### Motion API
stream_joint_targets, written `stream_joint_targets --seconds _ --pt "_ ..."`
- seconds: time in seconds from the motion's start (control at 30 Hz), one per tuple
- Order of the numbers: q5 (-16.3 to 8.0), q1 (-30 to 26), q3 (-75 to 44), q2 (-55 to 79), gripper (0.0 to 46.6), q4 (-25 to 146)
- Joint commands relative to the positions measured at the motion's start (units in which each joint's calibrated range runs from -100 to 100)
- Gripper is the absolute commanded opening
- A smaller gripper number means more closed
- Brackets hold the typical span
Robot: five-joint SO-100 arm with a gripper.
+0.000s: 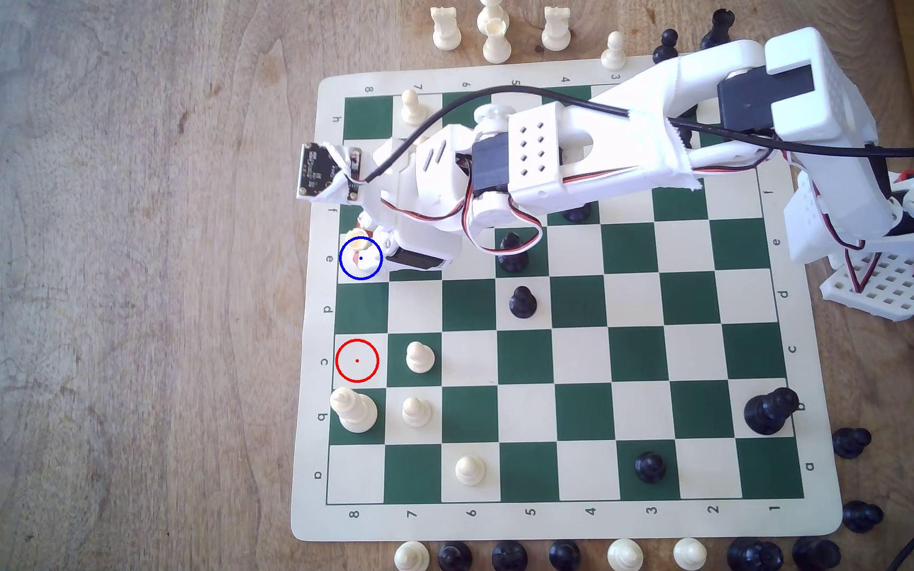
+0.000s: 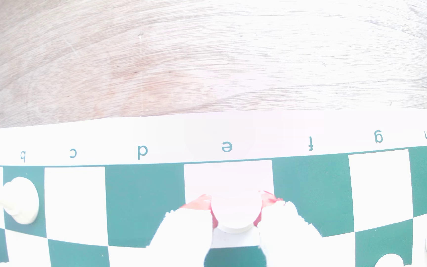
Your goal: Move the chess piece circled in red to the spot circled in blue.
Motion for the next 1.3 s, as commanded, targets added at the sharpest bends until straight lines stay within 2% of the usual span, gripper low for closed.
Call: stream_joint_targets --seconds 0.0,0.03,0.07,0.17,0.27,0.33,0.47,0.87,1.1,1.27 --pt "-0.20 -0.22 -5.03 -2.00 8.4 -0.41" --pt "-0.20 -0.14 -5.03 -2.17 9.3 -0.33" --pt "-0.20 -0.14 -4.85 -2.68 12.3 0.00" --pt "-0.24 -0.06 -4.48 -4.21 14.6 0.98" --pt "-1.76 -0.06 -3.12 -7.52 17.4 2.94" --pt "-1.86 -0.14 -0.68 -11.42 19.3 4.01" --pt "-2.00 -0.22 2.59 -17.62 20.1 5.81" --pt "-1.27 -2.49 37.95 -49.03 21.2 5.24" --pt "-1.66 -3.74 62.52 -64.65 20.7 -4.92" --pt "-1.32 -4.13 74.48 -75.52 19.9 -10.00"
